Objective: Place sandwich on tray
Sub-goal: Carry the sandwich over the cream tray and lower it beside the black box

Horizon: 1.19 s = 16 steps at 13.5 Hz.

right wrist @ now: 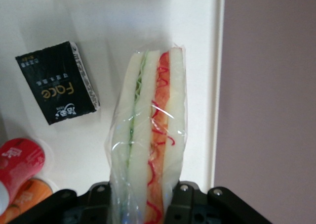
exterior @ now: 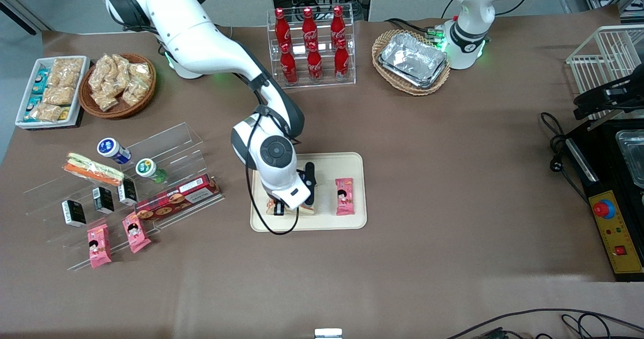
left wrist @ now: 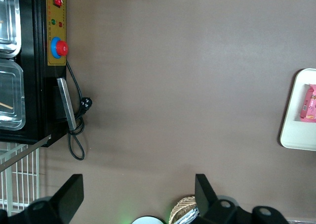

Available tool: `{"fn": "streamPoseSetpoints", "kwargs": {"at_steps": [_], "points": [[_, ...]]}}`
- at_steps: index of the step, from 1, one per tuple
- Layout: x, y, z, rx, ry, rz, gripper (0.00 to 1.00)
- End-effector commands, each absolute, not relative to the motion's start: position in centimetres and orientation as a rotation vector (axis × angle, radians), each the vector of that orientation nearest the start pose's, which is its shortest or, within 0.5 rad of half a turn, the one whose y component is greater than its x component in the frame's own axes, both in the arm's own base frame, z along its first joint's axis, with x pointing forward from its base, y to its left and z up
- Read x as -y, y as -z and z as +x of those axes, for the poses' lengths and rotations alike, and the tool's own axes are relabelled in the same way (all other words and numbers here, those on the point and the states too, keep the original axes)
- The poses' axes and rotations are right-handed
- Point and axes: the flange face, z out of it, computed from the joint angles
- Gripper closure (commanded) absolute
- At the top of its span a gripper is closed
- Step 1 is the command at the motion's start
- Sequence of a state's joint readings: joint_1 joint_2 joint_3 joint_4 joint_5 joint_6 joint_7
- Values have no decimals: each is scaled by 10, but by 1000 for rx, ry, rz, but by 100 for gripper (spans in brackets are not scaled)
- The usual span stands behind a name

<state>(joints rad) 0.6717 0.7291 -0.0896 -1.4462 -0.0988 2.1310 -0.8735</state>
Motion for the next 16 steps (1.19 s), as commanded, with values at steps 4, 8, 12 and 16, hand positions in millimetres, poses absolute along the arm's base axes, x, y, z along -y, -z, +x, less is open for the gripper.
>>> {"fn": "streamPoseSetpoints", "kwargs": {"at_steps": [4,8,12,16], "points": [[-409,-231,594,2250,-76,-2395,15],[-398,-244,604,2091,-32,-2443,0],[-355,-324,628,1970,26,-2525,0],[-268,-406,652,1490,61,-2738,0]]}}
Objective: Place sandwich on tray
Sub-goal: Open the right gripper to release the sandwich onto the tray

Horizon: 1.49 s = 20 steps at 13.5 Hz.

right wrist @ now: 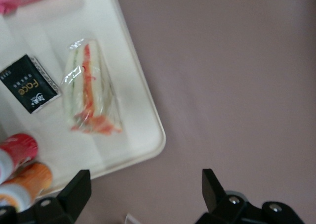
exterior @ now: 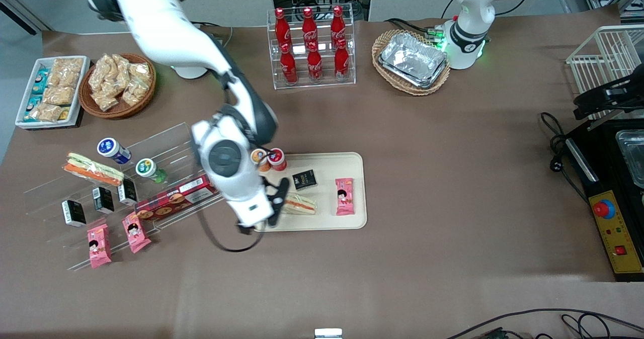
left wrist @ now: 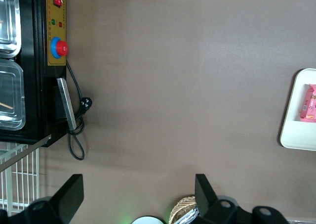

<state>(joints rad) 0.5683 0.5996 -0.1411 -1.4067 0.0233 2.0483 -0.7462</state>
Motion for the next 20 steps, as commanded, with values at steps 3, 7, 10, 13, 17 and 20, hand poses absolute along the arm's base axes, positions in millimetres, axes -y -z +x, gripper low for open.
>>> {"fn": "streamPoseSetpoints", "kwargs": {"at_steps": [3,7,10,13,17,20], "points": [[-216,-469,653,1105,114,-2877,0],[-161,-524,648,829,160,-2960,0],[-110,-550,647,720,190,-3000,0],[-64,-573,636,606,164,-3038,0],[-26,-596,628,524,194,-3052,0],[-22,-602,620,514,164,-3050,0]]}}
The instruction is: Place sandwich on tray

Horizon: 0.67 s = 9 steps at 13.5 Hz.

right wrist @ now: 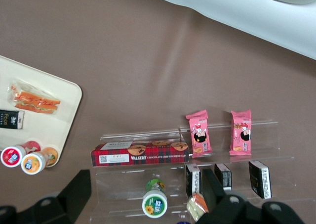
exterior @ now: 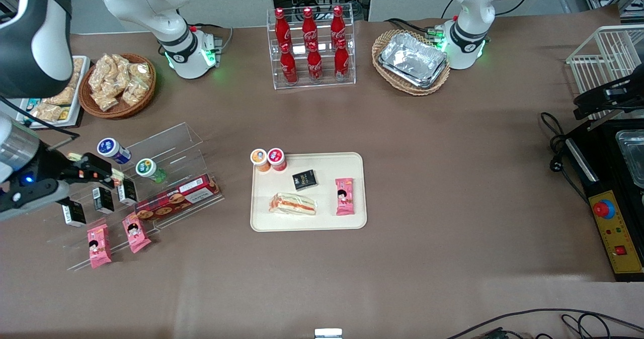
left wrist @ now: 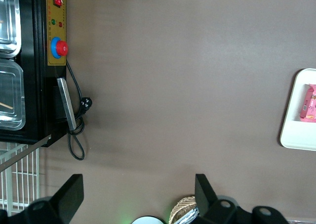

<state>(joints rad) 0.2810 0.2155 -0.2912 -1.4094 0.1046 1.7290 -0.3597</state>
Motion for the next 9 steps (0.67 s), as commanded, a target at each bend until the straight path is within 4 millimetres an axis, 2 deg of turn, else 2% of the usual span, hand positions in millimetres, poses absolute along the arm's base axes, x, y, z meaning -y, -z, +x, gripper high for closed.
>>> {"fn": "streamPoseSetpoints", "kwargs": {"at_steps": [1,4,9], "points": [[-21,-601,620,511,162,-3049,0],[-21,-600,621,508,160,-3049,0],[-10,-600,620,480,153,-3060,0]]}}
